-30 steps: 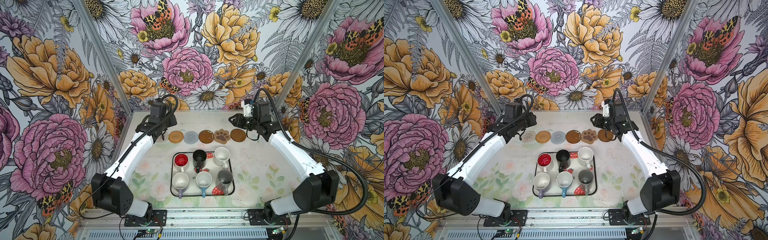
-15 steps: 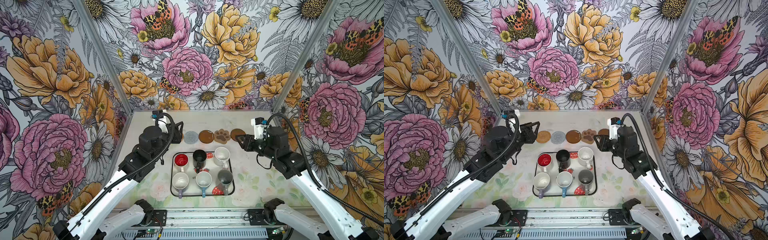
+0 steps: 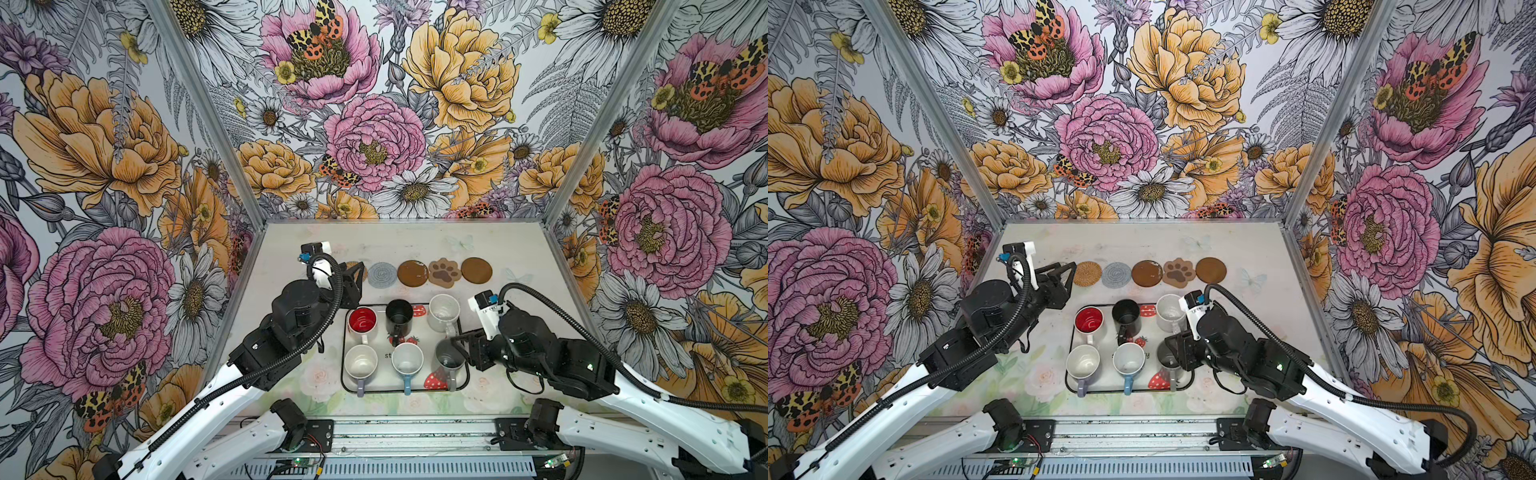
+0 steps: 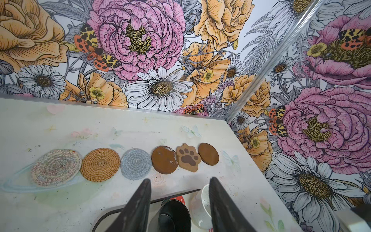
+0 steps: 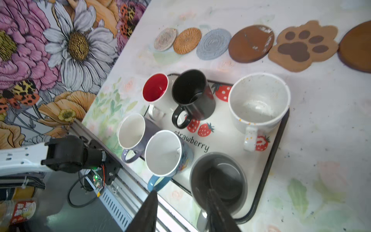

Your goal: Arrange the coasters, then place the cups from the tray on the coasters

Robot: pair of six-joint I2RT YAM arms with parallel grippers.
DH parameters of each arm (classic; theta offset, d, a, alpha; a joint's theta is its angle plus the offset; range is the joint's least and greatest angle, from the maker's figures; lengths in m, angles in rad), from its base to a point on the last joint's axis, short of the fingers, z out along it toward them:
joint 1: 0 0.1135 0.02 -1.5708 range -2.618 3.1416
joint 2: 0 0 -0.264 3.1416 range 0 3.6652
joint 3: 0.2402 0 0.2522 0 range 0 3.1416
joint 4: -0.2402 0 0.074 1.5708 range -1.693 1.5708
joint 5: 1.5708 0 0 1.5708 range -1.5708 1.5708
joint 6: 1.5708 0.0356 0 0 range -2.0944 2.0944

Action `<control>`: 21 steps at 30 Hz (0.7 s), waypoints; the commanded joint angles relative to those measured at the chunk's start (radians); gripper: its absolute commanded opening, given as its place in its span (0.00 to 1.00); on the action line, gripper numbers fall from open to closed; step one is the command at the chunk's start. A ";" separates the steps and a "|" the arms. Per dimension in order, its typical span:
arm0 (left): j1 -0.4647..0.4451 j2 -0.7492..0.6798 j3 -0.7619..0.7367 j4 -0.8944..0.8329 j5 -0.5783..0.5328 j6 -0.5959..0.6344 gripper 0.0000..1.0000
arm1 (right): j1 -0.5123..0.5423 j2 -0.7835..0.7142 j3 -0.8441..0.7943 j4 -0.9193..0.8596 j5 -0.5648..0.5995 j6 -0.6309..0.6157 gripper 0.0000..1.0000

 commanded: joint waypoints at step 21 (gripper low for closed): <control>-0.020 -0.086 -0.093 0.048 -0.046 0.025 0.50 | 0.340 0.292 0.066 -0.332 0.264 0.363 0.50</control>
